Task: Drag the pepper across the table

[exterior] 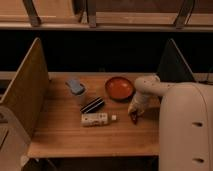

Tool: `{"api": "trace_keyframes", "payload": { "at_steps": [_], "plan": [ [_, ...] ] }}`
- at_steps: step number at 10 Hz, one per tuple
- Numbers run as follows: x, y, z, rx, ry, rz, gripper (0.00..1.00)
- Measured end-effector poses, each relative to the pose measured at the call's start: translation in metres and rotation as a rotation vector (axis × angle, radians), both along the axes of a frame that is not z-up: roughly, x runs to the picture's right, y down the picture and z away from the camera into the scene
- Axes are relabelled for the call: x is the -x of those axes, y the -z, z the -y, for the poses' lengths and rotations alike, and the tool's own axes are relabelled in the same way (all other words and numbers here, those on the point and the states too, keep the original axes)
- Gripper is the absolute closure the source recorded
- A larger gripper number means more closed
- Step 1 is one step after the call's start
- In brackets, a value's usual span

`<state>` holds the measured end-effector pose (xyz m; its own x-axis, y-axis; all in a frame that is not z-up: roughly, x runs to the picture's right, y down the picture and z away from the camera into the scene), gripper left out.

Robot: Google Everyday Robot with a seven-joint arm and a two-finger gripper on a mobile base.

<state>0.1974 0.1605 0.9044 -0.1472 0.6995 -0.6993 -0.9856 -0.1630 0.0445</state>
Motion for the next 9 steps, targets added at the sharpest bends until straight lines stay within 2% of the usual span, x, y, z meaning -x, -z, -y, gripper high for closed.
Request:
{"api": "trace_keyframes", "payload": {
  "at_steps": [3, 6, 7, 9],
  "plan": [
    [-0.002, -0.002, -0.001, 0.007, 0.003, -0.012, 1.00],
    [-0.048, -0.011, -0.006, 0.029, -0.010, -0.133, 1.00],
    [-0.068, -0.011, -0.014, 0.052, -0.018, -0.181, 1.00],
    [-0.088, -0.012, -0.020, 0.064, -0.032, -0.233, 1.00]
  ]
}}
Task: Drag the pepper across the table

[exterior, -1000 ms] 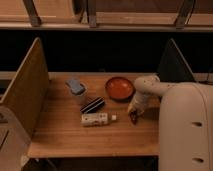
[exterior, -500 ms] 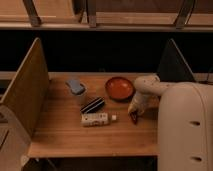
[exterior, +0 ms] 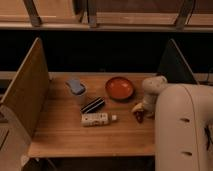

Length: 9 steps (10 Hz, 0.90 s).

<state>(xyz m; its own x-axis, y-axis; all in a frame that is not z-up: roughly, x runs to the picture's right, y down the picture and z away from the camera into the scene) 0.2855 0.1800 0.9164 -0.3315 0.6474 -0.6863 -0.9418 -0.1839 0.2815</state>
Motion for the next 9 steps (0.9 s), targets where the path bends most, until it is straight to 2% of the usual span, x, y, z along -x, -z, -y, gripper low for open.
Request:
{"api": "trace_keyframes", "payload": {
  "at_steps": [3, 7, 9],
  "plan": [
    [-0.012, 0.003, 0.005, -0.017, 0.003, -0.041, 1.00],
    [-0.012, 0.029, 0.037, -0.098, 0.032, -0.052, 1.00],
    [-0.009, 0.029, 0.039, -0.101, 0.034, -0.048, 0.91]
  ]
}}
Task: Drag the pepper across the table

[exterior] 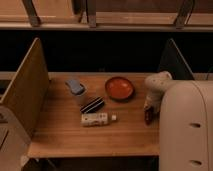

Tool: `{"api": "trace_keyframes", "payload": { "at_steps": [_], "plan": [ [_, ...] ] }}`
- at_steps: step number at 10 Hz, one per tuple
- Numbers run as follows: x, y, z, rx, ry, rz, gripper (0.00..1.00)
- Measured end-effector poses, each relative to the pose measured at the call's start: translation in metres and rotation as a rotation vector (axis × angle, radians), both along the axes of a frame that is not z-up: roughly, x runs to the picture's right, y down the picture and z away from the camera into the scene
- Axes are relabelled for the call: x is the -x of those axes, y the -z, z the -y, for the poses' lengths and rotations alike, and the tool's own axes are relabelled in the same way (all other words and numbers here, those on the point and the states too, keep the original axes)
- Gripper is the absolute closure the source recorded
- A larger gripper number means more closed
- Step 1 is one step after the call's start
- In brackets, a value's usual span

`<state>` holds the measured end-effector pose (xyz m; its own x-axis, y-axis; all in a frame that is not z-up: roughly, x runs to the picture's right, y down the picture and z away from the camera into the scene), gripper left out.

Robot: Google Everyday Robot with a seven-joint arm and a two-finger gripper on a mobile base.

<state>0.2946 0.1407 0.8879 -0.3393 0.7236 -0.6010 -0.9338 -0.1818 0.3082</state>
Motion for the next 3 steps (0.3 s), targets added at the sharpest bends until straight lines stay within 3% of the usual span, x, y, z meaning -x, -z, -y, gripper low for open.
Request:
{"api": "trace_keyframes", "payload": {
  "at_steps": [3],
  "plan": [
    [0.0010, -0.0003, 0.0010, -0.001, 0.000, 0.001, 0.59]
  ]
}}
